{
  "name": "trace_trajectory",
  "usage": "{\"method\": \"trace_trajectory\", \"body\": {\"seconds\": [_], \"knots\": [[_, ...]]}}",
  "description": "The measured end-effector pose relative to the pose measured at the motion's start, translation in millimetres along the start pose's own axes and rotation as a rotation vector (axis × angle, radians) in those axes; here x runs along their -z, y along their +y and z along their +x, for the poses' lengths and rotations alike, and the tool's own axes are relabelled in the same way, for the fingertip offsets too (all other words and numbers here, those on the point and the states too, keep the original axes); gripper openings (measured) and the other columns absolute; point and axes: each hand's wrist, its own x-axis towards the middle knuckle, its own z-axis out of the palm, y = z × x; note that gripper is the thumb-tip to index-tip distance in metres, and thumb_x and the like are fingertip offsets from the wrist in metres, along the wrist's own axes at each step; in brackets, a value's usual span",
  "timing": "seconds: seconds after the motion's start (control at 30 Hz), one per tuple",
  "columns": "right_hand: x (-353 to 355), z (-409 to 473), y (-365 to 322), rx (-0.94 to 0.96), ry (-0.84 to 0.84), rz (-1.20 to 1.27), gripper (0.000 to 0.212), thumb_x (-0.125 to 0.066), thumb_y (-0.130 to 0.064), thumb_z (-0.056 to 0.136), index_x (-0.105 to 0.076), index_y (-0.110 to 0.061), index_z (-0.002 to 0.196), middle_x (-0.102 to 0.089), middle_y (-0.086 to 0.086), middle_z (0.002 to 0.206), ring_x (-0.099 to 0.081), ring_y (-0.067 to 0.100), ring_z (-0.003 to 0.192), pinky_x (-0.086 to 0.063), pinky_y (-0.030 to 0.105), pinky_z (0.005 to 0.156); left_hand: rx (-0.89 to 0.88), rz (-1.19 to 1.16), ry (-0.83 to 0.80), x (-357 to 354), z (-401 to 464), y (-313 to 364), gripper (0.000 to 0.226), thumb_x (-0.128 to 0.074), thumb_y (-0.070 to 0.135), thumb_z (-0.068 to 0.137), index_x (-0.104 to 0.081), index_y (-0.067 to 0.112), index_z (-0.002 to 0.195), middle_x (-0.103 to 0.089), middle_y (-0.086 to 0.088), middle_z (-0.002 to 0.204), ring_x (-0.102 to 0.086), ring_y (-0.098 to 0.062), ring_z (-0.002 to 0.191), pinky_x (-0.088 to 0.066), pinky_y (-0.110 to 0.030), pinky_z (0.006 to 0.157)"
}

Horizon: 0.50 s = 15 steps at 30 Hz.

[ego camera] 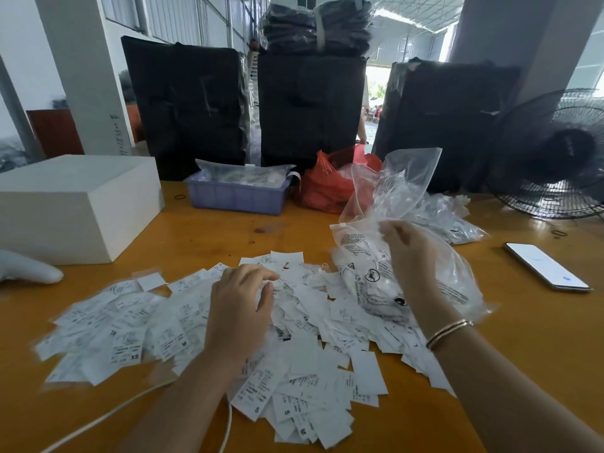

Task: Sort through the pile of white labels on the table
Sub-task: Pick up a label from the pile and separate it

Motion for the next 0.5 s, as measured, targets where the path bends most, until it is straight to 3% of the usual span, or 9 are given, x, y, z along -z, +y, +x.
{"method": "trace_trajectory", "body": {"seconds": [0.07, 0.17, 0.27, 0.37, 0.43, 0.5], "knots": [[-14.6, -24.2, -16.1, -0.047, -0.167, 0.213, 0.017, -0.056, -0.018, 0.092, -0.06, -0.031, 0.082, -0.067, -0.004, 0.073, -0.063, 0.01, 0.068, -0.05, 0.014, 0.06, -0.011, -0.065, -0.017, 1.4, 0.0, 3.9, 0.025, -0.048, 0.025, 0.095, -0.069, 0.013, 0.102, -0.067, 0.001, 0.103, -0.057, -0.018, 0.103, -0.035, -0.029, 0.091], [-36.4, -64.5, -21.4, -0.134, -0.464, 0.295, 0.014, -0.059, -0.012, 0.09, -0.062, -0.025, 0.088, -0.071, -0.008, 0.076, -0.064, 0.002, 0.067, -0.048, 0.011, 0.06, -0.002, -0.163, -0.093, 2.9, -2.0, 8.3, 0.052, -0.029, 0.047, 0.092, -0.063, 0.017, 0.116, -0.063, 0.006, 0.116, -0.051, -0.008, 0.114, -0.031, -0.026, 0.098], [-45.3, -82.7, -17.4, -0.101, -0.581, 0.264, 0.023, -0.059, -0.005, 0.09, -0.065, -0.027, 0.09, -0.068, -0.01, 0.073, -0.062, -0.005, 0.068, -0.047, 0.01, 0.065, -0.025, -0.249, -0.163, 0.8, -5.4, 7.1, 0.054, -0.037, 0.053, 0.09, -0.048, 0.024, 0.135, -0.046, 0.018, 0.131, -0.037, 0.004, 0.124, -0.024, -0.017, 0.102], [-47.8, -86.0, -15.0, -0.06, -0.635, 0.199, 0.032, -0.056, -0.002, 0.09, -0.065, -0.032, 0.09, -0.066, -0.012, 0.078, -0.059, -0.009, 0.07, -0.046, 0.008, 0.067, -0.086, -0.232, -0.223, -3.4, -8.8, 5.7, 0.059, -0.053, 0.045, 0.086, -0.04, 0.03, 0.141, -0.042, 0.019, 0.138, -0.033, 0.002, 0.129, -0.026, -0.022, 0.106], [-48.7, -86.7, -13.7, -0.062, -0.627, 0.192, 0.03, -0.057, -0.002, 0.089, -0.063, -0.032, 0.092, -0.066, -0.011, 0.076, -0.059, -0.007, 0.067, -0.046, 0.011, 0.064, -0.107, -0.177, -0.233, -5.0, -9.2, 5.7, 0.057, -0.062, 0.04, 0.085, -0.043, 0.032, 0.138, -0.055, 0.015, 0.126, -0.044, -0.007, 0.122, -0.036, -0.031, 0.104], [-48.4, -86.1, -12.3, -0.081, -0.601, 0.217, 0.025, -0.06, -0.008, 0.09, -0.059, -0.032, 0.096, -0.067, -0.013, 0.07, -0.059, -0.006, 0.063, -0.044, 0.011, 0.06, -0.09, -0.16, -0.24, -5.3, -7.7, 7.8, 0.056, -0.069, 0.034, 0.084, -0.047, 0.033, 0.135, -0.06, 0.02, 0.101, -0.052, -0.011, 0.105, -0.043, -0.037, 0.096]]}}
